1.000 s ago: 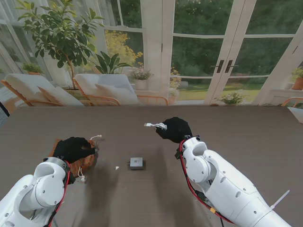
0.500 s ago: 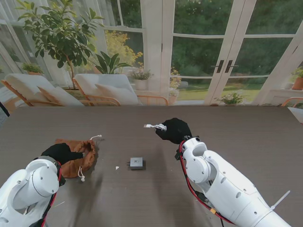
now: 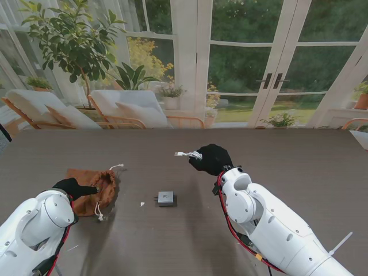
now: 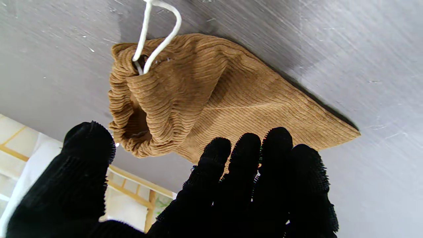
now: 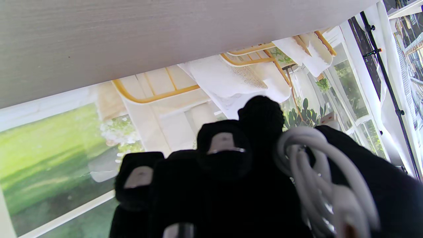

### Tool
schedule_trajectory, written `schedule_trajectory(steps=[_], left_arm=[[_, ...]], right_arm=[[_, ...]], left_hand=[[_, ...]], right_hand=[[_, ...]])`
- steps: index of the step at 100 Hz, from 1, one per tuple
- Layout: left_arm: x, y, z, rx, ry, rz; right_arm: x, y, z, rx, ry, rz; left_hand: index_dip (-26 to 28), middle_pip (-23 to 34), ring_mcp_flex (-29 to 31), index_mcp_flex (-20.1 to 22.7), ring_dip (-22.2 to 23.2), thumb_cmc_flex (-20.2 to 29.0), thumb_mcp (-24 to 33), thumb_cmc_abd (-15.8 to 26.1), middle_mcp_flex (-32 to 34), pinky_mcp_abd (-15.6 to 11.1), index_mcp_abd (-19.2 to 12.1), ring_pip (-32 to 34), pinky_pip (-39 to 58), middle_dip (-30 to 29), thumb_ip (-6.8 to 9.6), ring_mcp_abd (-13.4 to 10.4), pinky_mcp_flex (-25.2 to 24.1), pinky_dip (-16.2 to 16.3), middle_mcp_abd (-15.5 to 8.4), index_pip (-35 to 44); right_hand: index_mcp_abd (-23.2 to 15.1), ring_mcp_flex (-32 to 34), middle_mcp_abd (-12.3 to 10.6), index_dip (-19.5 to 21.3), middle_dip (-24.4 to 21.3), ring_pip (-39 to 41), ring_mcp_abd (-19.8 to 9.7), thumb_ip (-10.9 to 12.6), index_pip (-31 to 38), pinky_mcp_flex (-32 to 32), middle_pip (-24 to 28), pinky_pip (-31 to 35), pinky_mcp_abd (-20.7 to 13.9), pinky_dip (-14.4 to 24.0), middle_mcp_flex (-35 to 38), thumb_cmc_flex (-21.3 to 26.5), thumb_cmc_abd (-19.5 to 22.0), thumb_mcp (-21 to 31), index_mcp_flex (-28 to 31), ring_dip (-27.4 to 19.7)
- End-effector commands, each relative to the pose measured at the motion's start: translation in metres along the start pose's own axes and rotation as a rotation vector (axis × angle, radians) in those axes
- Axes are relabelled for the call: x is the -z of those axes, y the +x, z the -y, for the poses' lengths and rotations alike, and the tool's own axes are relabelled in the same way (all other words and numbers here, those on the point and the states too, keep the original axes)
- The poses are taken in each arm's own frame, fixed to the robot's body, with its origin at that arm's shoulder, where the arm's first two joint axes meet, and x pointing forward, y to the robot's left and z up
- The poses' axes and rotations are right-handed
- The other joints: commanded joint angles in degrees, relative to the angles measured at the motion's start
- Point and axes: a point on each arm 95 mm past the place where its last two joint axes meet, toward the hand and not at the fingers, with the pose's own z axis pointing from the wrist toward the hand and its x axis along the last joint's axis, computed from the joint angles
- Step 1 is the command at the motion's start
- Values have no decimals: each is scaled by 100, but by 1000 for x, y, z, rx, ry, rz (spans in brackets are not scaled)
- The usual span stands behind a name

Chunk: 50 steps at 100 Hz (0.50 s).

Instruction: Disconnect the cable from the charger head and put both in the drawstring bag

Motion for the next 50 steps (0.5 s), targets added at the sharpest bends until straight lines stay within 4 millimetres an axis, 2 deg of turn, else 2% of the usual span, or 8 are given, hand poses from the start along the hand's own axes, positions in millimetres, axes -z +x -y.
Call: schedule_trajectory(steps=[1,50], left_arm=[[-3,-2,-3,1,-19,10],[-27,2,-4,-26,-53,52]], right_arm=[[1,2,4,-5,19,-7],[1,-2,5,-7,23,-1]], left_hand=[[39,113,191,135,107,-210,-115,138,148,139,259,205,320,105,-58,237,168,132,190,70],[99,301,493,389,163,-363,-375,360,369,203,198,430,526,256,-35,245,538,243,177,249]], right_hand=[[404,-56,501,-15,83,301,-426,122,372,3260,636,1259,-692,21,207,214,219,-51,133,18],[396,-55,495,-13,86,300,-436,126,367,3261,644,1259,-695,24,207,205,221,-49,141,19]])
